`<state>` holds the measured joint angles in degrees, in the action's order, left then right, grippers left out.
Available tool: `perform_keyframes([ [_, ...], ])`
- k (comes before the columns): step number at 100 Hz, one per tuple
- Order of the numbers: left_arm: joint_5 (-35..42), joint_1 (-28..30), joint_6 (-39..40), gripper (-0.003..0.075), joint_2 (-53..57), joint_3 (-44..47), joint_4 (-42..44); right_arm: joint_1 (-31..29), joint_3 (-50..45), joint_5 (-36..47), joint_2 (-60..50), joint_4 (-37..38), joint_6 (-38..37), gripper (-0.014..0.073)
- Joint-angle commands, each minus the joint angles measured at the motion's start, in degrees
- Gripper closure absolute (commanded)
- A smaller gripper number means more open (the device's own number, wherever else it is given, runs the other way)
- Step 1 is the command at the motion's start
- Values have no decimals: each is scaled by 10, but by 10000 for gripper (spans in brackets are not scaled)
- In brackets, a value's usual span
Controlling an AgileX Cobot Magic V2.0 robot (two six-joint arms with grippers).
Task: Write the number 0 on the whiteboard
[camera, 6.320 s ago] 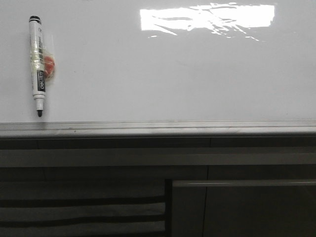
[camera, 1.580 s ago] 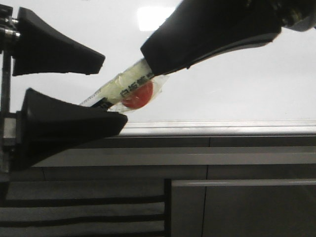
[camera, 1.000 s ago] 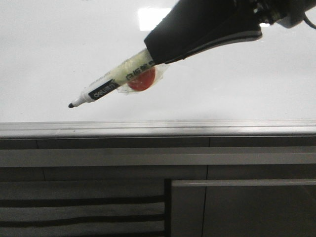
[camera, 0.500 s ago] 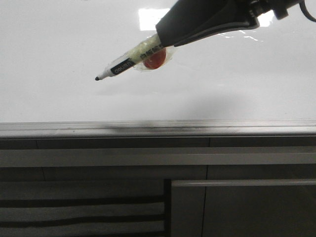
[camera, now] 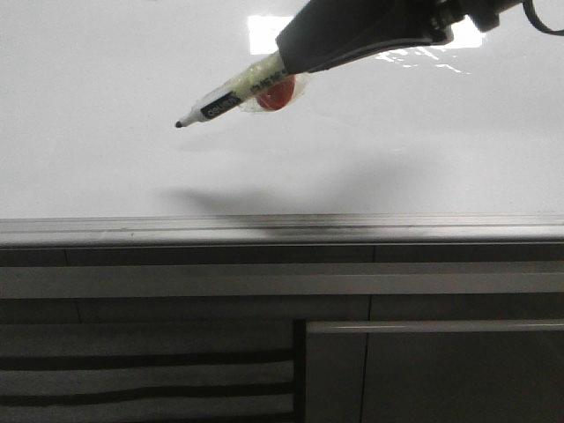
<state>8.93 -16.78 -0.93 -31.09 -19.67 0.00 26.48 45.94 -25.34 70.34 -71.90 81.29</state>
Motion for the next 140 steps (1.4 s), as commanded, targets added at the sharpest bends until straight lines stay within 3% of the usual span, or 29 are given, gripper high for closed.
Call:
perform_keyframes([
  [1,71,2,4,740,-13,-17,-4,2,16,27,-7,-21,9,662],
  [33,99,2,4,740,-28,-17,-4,2,69,7,60,-17,9,662],
  [57,102,2,4,740,-28,-17,-4,2,125,142,91,-4,24,662],
  [77,104,2,4,740,-28,-17,-4,-15,128,211,39,8,48,662],
  [105,135,2,4,740,-28,-17,-4,-87,12,149,-30,-14,34,662],
  [123,136,2,4,740,-28,-17,-4,-87,-60,92,-23,-26,27,662],
  [140,136,2,4,740,-28,-17,-4,-62,-44,84,20,-36,29,662],
])
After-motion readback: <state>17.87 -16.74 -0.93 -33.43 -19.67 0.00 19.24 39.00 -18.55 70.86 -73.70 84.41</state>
